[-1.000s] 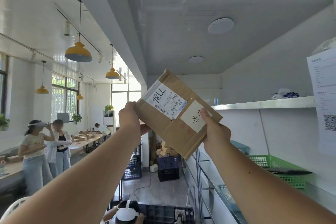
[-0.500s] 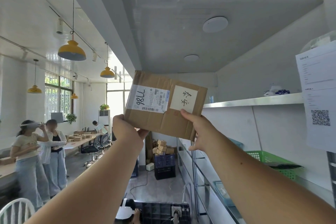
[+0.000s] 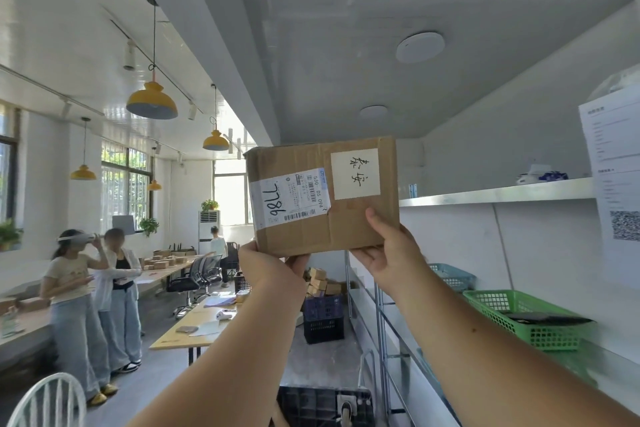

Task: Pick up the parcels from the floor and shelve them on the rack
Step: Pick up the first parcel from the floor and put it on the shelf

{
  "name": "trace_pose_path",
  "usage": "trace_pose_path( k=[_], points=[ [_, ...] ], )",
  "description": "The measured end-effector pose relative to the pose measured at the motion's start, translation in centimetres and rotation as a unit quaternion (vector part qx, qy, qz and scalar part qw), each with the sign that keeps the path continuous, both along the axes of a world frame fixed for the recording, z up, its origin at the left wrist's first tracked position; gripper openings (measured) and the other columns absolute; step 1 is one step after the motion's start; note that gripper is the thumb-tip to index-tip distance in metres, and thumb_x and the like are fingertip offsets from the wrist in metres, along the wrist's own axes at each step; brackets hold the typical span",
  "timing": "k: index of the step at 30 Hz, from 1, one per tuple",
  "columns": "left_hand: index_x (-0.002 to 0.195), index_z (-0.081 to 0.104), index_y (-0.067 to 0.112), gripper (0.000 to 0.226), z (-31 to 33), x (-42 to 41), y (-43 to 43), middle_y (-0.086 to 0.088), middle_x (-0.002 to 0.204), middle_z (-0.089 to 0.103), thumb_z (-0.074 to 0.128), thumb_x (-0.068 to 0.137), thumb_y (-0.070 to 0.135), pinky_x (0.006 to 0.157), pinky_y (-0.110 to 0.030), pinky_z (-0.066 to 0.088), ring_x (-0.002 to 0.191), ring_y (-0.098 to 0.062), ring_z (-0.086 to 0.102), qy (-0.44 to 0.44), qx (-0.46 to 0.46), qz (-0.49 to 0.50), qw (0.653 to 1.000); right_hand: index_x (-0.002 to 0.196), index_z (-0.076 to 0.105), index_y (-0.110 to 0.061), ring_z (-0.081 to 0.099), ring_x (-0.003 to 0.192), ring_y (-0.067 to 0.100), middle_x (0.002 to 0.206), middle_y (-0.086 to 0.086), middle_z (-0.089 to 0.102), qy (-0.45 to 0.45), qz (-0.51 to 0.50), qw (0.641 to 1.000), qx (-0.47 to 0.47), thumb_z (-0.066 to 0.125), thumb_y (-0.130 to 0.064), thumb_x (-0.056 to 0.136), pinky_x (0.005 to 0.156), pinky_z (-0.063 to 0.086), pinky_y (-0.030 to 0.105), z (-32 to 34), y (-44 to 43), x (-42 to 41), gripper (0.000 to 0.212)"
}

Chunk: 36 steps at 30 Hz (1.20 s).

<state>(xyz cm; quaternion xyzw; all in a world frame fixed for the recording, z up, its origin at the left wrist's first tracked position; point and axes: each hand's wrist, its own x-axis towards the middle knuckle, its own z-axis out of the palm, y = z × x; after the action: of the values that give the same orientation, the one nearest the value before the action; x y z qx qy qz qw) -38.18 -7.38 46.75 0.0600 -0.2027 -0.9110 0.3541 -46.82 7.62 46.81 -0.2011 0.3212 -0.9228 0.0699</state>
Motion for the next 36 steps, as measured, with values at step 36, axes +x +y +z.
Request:
trace_pose_path(
  k=[36],
  points=[
    [0.166,0.038,0.033,0.068,4.0,1.3,-1.8,0.002,0.150,0.054,0.045,0.106,0.065,0.095,-0.040,0.032,0.126,-0.020,0.054,-0.126,-0.246,0.030,0.961,0.139,0.061,-0.027,0.079,0.101,0.028,0.118,0.008,0.080,0.023,-0.009,1.000,-0.017,0.090,-0.044,0.068,0.076,0.065,0.046,-0.9,-4.0,-0.2,0.078]
  ],
)
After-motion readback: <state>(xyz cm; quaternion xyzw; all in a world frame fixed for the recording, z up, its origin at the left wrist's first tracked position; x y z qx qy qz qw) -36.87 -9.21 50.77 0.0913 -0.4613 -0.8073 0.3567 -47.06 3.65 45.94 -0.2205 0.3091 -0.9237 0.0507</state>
